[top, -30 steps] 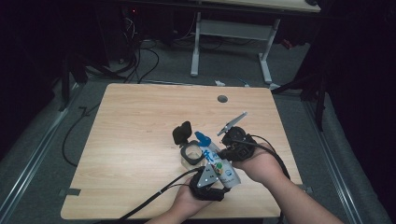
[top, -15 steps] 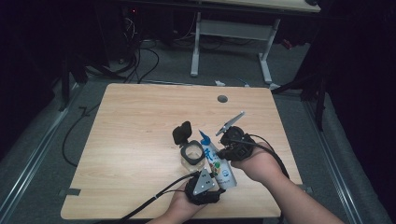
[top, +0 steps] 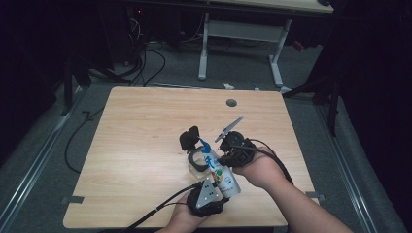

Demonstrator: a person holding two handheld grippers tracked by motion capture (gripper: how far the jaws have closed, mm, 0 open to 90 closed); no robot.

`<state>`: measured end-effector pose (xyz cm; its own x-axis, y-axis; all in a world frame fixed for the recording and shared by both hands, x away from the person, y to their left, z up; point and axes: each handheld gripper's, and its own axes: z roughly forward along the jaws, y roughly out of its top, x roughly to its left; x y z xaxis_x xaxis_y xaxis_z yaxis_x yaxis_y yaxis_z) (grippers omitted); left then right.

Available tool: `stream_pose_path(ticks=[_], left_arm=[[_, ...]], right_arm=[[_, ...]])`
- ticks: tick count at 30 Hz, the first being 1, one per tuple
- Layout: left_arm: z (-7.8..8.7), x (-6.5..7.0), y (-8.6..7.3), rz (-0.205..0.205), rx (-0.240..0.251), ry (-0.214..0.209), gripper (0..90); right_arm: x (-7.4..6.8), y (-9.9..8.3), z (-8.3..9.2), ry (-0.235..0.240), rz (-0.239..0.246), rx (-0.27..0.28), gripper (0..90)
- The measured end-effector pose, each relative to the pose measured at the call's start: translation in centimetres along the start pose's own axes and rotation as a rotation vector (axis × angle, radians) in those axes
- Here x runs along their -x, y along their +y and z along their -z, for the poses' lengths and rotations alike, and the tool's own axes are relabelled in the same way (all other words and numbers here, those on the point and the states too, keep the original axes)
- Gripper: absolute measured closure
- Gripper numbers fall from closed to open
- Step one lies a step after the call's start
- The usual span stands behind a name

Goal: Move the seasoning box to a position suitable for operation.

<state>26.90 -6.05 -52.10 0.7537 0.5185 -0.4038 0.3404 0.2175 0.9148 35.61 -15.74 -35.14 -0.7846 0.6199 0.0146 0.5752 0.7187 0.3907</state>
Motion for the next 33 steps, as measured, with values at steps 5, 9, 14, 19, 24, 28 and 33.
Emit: stream_pose_path(ticks=[5,9,14,19,24,28,33], left_arm=[[0.1,-0.3,0.3,0.005,0.003,0.016,49.1],[0.1,-0.4,0.4,0.009,0.007,0.026,49.2],[0.1,-0.5,0.5,0.017,0.006,0.03,49.4],[0.0,-0.4,0.5,0.012,0.005,0.029,49.8],[0.0,-0.3,0.5,0.011,0.007,0.031,50.1],[0.0,-0.3,0.5,0.009,0.006,0.034,50.2],[0.1,-0.3,0.5,0.01,0.003,0.037,50.3]], right_arm=[[0.0,0.7,-0.2,-0.001,0.017,-0.006,90.0],[0.0,1.3,-0.4,-0.005,0.028,-0.013,90.0],[0.1,1.6,-0.5,-0.01,0.039,-0.016,90.0],[0.0,1.8,-0.6,-0.019,0.045,-0.025,90.0],[0.0,1.9,-0.6,-0.024,0.042,-0.031,90.0],[0.1,2.0,-0.7,-0.022,0.046,-0.034,90.0],[0.1,2.1,-0.8,-0.015,0.046,-0.031,90.0]])
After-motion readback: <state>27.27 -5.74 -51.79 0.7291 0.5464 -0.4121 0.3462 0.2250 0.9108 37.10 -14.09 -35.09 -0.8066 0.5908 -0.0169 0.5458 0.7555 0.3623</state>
